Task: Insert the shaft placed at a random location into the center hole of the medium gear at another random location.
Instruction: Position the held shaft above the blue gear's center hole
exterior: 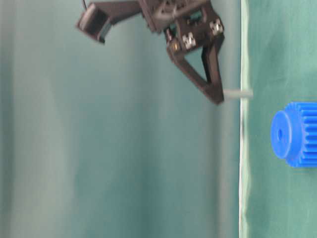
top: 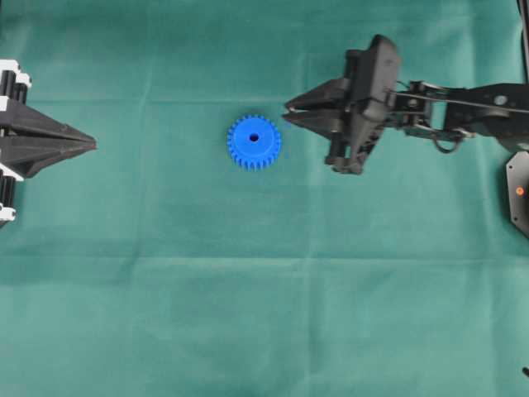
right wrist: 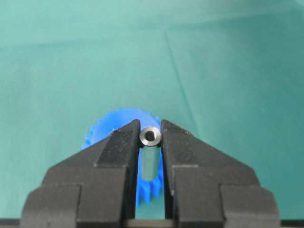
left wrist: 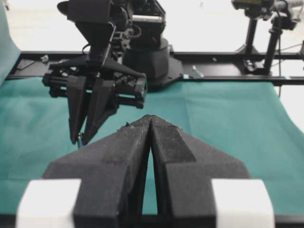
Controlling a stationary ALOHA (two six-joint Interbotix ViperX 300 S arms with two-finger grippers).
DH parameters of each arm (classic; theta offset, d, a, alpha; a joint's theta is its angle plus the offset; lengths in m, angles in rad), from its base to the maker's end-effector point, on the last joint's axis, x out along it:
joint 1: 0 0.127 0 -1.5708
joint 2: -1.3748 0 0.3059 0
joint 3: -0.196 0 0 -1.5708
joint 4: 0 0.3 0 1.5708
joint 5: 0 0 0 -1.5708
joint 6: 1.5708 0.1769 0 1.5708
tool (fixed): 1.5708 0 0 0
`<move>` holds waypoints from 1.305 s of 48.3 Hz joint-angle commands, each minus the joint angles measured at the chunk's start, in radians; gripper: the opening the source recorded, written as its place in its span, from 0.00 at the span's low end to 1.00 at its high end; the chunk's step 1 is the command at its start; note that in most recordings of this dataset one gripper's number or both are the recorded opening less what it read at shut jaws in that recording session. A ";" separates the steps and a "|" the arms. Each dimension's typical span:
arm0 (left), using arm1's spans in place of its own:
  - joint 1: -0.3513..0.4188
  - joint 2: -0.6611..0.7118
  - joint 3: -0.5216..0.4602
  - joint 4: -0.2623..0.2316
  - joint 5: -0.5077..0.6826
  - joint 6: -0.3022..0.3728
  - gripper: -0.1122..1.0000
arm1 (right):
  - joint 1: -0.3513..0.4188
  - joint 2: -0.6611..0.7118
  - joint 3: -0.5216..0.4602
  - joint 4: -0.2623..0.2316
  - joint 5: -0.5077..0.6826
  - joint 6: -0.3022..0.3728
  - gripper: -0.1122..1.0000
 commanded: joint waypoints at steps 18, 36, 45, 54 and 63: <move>0.003 0.009 -0.023 0.003 -0.005 0.000 0.10 | 0.023 0.083 -0.149 -0.005 -0.005 -0.017 0.23; 0.003 0.008 -0.023 0.003 -0.005 0.000 0.10 | 0.028 0.091 -0.153 -0.003 -0.006 -0.015 0.23; 0.003 0.009 -0.023 0.003 -0.005 0.000 0.10 | 0.028 0.100 -0.153 -0.003 -0.011 -0.015 0.23; 0.003 0.009 -0.023 0.003 -0.005 0.000 0.10 | 0.028 0.130 -0.156 -0.003 -0.028 -0.015 0.23; 0.003 0.009 -0.021 0.003 -0.005 0.000 0.10 | 0.028 0.163 -0.156 0.000 -0.043 -0.015 0.23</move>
